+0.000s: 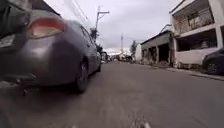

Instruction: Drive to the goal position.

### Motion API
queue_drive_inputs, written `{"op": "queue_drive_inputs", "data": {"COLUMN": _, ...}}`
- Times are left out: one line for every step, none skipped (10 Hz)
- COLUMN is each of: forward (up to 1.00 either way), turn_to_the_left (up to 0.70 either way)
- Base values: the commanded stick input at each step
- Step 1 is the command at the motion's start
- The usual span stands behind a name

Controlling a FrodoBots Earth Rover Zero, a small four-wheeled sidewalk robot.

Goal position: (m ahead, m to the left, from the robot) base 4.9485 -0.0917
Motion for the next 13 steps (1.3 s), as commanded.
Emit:
{"op": "queue_drive_inputs", "data": {"forward": 0.70, "turn_to_the_left": -0.34}}
{"op": "queue_drive_inputs", "data": {"forward": 0.70, "turn_to_the_left": -0.23}}
{"op": "queue_drive_inputs", "data": {"forward": 0.70, "turn_to_the_left": -0.11}}
{"op": "queue_drive_inputs", "data": {"forward": 0.70, "turn_to_the_left": -0.02}}
{"op": "queue_drive_inputs", "data": {"forward": 0.70, "turn_to_the_left": 0.00}}
{"op": "queue_drive_inputs", "data": {"forward": 0.70, "turn_to_the_left": 0.00}}
{"op": "queue_drive_inputs", "data": {"forward": 0.70, "turn_to_the_left": 0.00}}
{"op": "queue_drive_inputs", "data": {"forward": 0.70, "turn_to_the_left": 0.00}}
{"op": "queue_drive_inputs", "data": {"forward": 0.70, "turn_to_the_left": 0.00}}
{"op": "queue_drive_inputs", "data": {"forward": 0.70, "turn_to_the_left": 0.00}}
{"op": "queue_drive_inputs", "data": {"forward": 0.70, "turn_to_the_left": 0.00}}
{"op": "queue_drive_inputs", "data": {"forward": 0.70, "turn_to_the_left": 0.00}}
{"op": "queue_drive_inputs", "data": {"forward": 0.70, "turn_to_the_left": 0.00}}
